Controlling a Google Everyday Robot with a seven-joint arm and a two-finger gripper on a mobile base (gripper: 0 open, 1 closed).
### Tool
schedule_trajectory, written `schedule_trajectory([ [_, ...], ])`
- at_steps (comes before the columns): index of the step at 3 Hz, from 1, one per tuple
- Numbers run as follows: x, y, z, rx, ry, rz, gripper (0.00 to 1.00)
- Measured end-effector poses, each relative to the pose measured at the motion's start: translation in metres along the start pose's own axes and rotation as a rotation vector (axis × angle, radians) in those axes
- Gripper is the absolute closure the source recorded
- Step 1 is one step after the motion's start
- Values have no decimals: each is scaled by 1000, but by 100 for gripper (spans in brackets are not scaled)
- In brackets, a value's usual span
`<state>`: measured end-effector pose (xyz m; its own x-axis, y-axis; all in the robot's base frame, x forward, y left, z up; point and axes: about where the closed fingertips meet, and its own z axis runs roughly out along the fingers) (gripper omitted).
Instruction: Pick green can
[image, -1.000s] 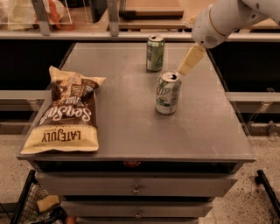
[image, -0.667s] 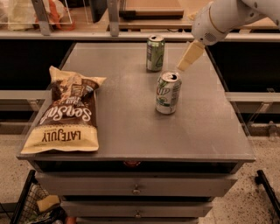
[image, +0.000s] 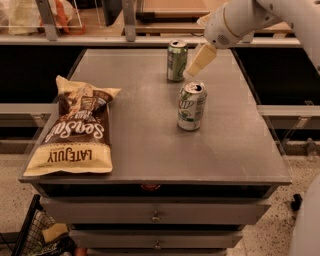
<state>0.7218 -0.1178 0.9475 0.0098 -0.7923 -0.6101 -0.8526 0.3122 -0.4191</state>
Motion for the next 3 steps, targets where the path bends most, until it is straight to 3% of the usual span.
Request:
schedule_trajectory([
  [1, -9, 4, 17, -49, -55, 66, 0],
  [3, -17, 8, 46, -87, -93, 180, 0],
])
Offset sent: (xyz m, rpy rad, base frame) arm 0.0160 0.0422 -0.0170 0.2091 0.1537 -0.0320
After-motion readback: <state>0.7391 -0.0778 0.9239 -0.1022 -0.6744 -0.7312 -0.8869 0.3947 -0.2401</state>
